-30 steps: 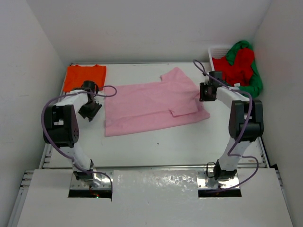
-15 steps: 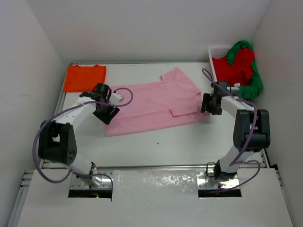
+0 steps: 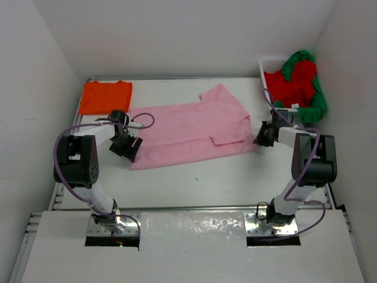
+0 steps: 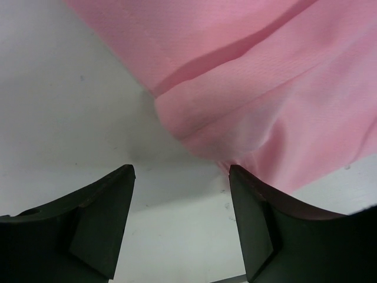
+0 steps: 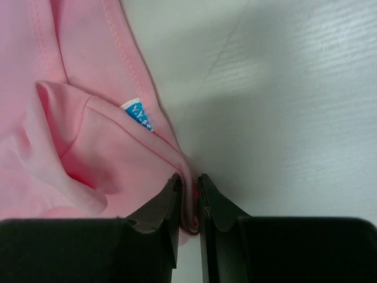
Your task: Fold and stack the t-shirts
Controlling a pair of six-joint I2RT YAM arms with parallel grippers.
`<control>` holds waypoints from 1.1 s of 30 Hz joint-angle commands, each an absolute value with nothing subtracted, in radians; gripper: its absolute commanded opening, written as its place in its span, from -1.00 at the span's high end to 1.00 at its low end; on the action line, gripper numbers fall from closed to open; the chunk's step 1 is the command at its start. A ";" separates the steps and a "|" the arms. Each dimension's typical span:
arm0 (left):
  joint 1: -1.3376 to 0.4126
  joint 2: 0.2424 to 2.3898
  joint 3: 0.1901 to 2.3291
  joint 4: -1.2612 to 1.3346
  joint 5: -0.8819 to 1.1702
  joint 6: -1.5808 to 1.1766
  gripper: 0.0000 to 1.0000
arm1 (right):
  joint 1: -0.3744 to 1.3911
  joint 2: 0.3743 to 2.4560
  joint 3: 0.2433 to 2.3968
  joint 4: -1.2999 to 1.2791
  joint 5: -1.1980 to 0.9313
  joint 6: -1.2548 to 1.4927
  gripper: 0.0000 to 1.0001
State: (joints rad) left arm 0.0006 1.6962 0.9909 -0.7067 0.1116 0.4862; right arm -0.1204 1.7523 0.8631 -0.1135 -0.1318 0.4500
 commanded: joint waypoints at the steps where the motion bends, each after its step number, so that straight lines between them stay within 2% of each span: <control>1: -0.002 1.683 0.997 -0.698 0.186 0.477 -0.26 | -0.112 1.721 0.792 -0.173 -0.150 0.469 0.67; 11: 0.091 1.565 1.109 -0.859 0.187 0.505 -0.22 | -0.110 1.643 0.718 -0.201 -0.137 0.463 0.44; 13: 0.092 1.549 1.127 -0.874 0.225 0.503 -0.28 | -0.110 1.626 0.697 -0.206 -0.130 0.463 0.40; 20: 0.087 1.629 1.083 -0.864 0.273 0.491 -0.38 | -0.110 1.588 0.658 -0.190 -0.155 0.462 0.28; 23: 0.083 1.690 1.040 -0.810 0.180 0.485 -0.36 | -0.110 1.582 0.647 -0.186 -0.176 0.472 0.27; 26: 0.084 1.733 1.009 -0.761 0.144 0.474 -0.16 | -0.109 1.563 0.634 -0.184 -0.199 0.477 0.30; 27: 0.084 1.758 1.006 -0.752 0.144 0.471 0.06 | -0.109 1.557 0.629 -0.184 -0.204 0.480 0.36; 28: 0.083 1.770 1.006 -0.743 0.147 0.471 0.19 | -0.109 1.549 0.618 -0.183 -0.216 0.485 0.45; 29: 0.083 1.779 1.008 -0.741 0.155 0.471 0.36 | -0.109 1.548 0.615 -0.180 -0.222 0.488 0.70; 30: 0.083 1.789 1.009 -0.742 0.188 0.477 0.66 | -0.109 1.549 0.611 -0.176 -0.229 0.492 0.84; 31: 0.084 1.789 1.011 -0.747 0.210 0.480 0.84 | -0.109 1.548 0.601 -0.178 -0.233 0.494 0.95; 32: 0.083 1.786 1.009 -0.747 0.225 0.482 1.00 | -0.109 1.545 0.595 -0.184 -0.236 0.498 1.00; 33: 0.084 1.779 1.006 -0.747 0.238 0.485 1.00 | -0.109 1.539 0.591 -0.192 -0.236 0.500 1.00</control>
State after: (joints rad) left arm 0.0902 1.7626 1.0203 -0.7994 0.1669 0.4736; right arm -0.1154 1.5459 0.6273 -0.1318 -0.2222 0.4908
